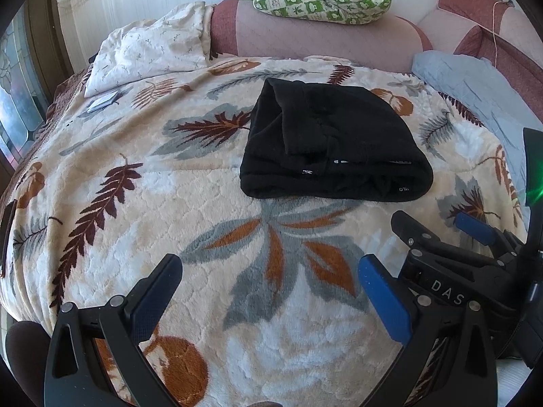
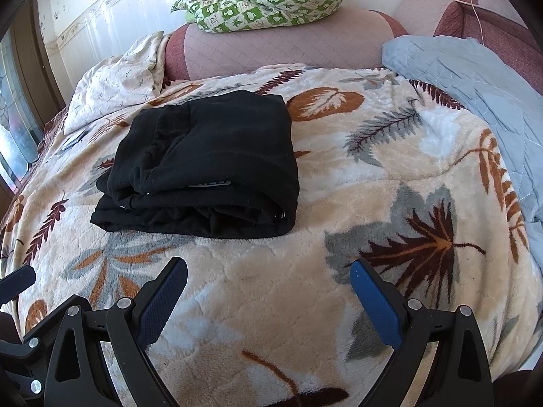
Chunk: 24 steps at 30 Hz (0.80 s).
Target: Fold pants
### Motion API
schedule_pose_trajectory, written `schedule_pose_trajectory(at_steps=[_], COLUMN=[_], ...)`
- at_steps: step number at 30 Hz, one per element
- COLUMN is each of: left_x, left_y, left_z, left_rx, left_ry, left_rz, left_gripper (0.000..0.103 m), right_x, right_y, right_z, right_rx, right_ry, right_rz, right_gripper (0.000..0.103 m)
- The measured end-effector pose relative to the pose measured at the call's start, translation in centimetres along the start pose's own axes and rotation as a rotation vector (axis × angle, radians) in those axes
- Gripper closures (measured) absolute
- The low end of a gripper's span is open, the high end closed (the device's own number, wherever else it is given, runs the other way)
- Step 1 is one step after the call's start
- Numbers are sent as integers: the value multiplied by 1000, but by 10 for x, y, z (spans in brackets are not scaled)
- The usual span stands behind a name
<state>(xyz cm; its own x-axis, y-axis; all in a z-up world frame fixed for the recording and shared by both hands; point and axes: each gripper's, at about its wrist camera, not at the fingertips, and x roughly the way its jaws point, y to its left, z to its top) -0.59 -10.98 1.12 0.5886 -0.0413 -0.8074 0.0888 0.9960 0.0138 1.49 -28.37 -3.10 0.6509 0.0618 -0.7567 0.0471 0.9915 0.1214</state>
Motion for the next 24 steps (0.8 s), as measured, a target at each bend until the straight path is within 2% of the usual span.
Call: schedule_pose_trajectory(at_steps=[17,24], left_x=[4,7], left_y=[2,12], left_z=[-2,1], left_rx=[-11,-41], left_ry=[17,19], left_rz=[-3,8], left_gripper=[0,0], right_x=[7,5], right_y=[1,0], right_z=[-1,1], right_rx=[-29,-27], right_ry=[30,16], right_rz=[0,-3], right_gripper=[4,4])
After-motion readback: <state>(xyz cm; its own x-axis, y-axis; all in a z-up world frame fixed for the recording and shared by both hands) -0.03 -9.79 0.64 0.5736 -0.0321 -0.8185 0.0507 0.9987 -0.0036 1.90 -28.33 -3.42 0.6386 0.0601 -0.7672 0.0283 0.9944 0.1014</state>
